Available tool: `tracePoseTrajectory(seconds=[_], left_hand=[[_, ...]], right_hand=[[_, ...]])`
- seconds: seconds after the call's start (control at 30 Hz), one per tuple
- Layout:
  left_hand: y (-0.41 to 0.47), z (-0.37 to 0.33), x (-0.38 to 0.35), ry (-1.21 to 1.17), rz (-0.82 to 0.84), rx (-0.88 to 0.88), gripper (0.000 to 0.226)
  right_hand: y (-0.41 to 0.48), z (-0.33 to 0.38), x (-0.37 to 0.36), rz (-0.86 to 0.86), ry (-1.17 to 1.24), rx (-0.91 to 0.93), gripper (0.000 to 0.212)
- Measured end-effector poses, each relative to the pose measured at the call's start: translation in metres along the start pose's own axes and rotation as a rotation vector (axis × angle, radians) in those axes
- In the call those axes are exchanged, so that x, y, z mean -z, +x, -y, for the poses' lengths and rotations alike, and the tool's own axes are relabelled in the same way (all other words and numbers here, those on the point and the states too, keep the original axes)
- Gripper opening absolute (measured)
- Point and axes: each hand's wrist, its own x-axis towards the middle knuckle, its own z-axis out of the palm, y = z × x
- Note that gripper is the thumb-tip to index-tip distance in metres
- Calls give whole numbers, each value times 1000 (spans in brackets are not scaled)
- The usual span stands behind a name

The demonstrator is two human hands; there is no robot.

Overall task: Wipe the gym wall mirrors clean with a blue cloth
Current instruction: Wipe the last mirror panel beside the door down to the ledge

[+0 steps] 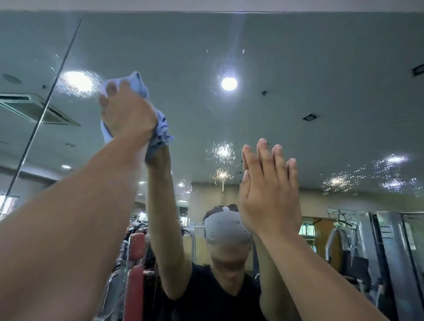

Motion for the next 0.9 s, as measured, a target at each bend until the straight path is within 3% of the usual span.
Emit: tracePoseTrajectory(seconds=[0.07, 0.23, 0.37, 0.43, 0.47, 0.53, 0.67, 0.73, 0.8, 0.9], left_hand=[[-14, -23, -5, 57, 46, -26, 46], [-69, -66, -12, -59, 162, -505, 56], [-73, -31, -1, -169, 393, -979, 66], [-60, 0, 8, -155, 410, -1146, 64], [-51, 15, 12, -147, 398, -1153, 64], [-30, 43, 18, -182, 311, -983, 64], [7, 67, 26, -195, 58, -266, 55], [7, 55, 22, -69, 18, -44, 49], [-10, 32, 18, 10, 17, -73, 50], [-63, -3, 12, -93, 67, -296, 56]], right_hand=[[0, 0, -1, 1, -4, -1, 55], [0, 0, -1, -4, -3, -7, 55], [1, -2, 0, 18, -2, 4, 56], [1, -2, 0, 1, 0, 2, 56], [0, -2, 0, -7, -1, 3, 55], [-1, -1, 0, -14, -1, 6, 55], [-1, 0, 0, 1, 18, -17, 57], [-1, 1, 0, 4, 15, -22, 56], [-1, 1, 0, 16, 17, -25, 57], [0, 2, 1, 27, 18, -28, 59]])
